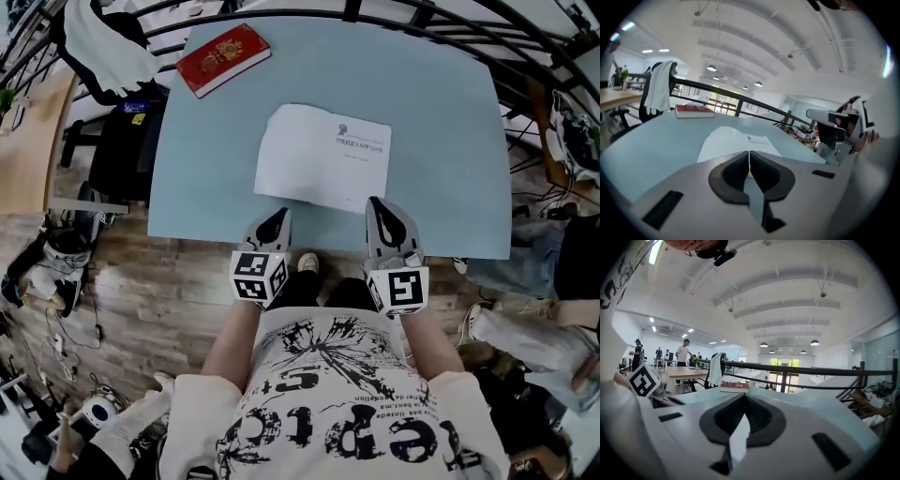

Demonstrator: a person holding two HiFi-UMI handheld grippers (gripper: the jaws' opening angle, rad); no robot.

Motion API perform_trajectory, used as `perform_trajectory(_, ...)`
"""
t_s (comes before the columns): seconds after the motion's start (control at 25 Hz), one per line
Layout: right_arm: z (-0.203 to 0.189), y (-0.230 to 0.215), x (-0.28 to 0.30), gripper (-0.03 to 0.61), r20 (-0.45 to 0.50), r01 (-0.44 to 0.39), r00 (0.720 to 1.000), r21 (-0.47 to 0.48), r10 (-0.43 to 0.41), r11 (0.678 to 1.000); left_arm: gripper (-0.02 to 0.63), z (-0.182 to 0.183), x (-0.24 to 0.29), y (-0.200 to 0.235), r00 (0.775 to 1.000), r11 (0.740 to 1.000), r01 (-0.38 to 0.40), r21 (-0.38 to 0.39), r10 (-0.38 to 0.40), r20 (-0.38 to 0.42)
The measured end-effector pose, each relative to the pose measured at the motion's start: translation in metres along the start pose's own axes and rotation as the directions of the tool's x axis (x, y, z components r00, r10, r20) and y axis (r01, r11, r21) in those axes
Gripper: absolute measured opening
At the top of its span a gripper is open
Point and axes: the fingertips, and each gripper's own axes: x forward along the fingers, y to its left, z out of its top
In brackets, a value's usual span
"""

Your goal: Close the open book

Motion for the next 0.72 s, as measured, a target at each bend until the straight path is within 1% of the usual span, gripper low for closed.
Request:
perform_trajectory(0.04,-0.003,0.000,0.005,0.010,-0.008,-0.011,1.000,0.003,0.011,1.000,0.020,-0.007,0.004,0.005,1.000,0.997,0.004,-0.074,-0.004,-0.003)
perform_trajectory(0.08,-0.006,0.000,0.010,0.009,-0.018,-0.022,1.000,0.006,0.022,1.000,0.021,-0.015,0.008,0.009,1.000,0.987,0.008,-0.158,-0.008,-0.003)
perform_trajectory(0.16,-0.013,-0.001,0.017,0.009,-0.041,-0.045,0.998,0.011,0.045,0.999,0.027,-0.027,0.015,0.018,1.000,0.948,0.008,-0.319,-0.007,0.004)
perform_trajectory(0.2,-0.017,-0.002,0.021,0.010,-0.051,-0.055,0.997,0.011,0.056,0.998,0.068,-0.031,0.019,0.022,1.000,0.925,0.007,-0.381,-0.004,0.009)
perform_trajectory(0.24,-0.020,-0.003,0.025,0.010,-0.060,-0.065,0.996,0.010,0.065,0.998,0.124,-0.034,0.024,0.025,1.000,0.904,0.009,-0.428,-0.003,0.014)
perform_trajectory(0.28,-0.022,-0.005,0.028,0.010,-0.067,-0.074,0.995,0.008,0.074,0.997,0.144,-0.037,0.028,0.027,1.000,0.885,0.013,-0.466,-0.004,0.019)
perform_trajectory(0.36,-0.026,-0.008,0.033,0.011,-0.076,-0.091,0.993,0.006,0.091,0.996,0.161,-0.043,0.037,0.030,0.999,0.842,0.024,-0.539,-0.006,0.035)
perform_trajectory(0.4,-0.028,-0.010,0.034,0.011,-0.082,-0.099,0.992,0.009,0.099,0.995,0.172,-0.047,0.041,0.031,0.999,0.813,0.032,-0.581,-0.007,0.045)
perform_trajectory(0.44,-0.031,-0.013,0.035,0.010,-0.090,-0.104,0.990,0.016,0.105,0.994,0.178,-0.051,0.045,0.031,0.998,0.778,0.040,-0.626,-0.006,0.057)
perform_trajectory(0.52,-0.037,-0.019,0.036,0.009,-0.113,-0.108,0.987,0.048,0.113,0.993,0.190,-0.055,0.054,0.032,0.996,0.702,0.056,-0.710,0.007,0.085)
perform_trajectory(0.64,-0.041,-0.028,0.036,0.011,-0.134,-0.108,0.984,0.098,0.121,0.989,0.198,-0.057,0.063,0.038,0.990,0.591,0.071,-0.804,0.053,0.127)
perform_trajectory(0.72,-0.041,-0.034,0.036,0.009,-0.134,-0.113,0.983,0.098,0.125,0.989,0.199,-0.060,0.067,0.045,0.985,0.514,0.076,-0.854,0.097,0.146)
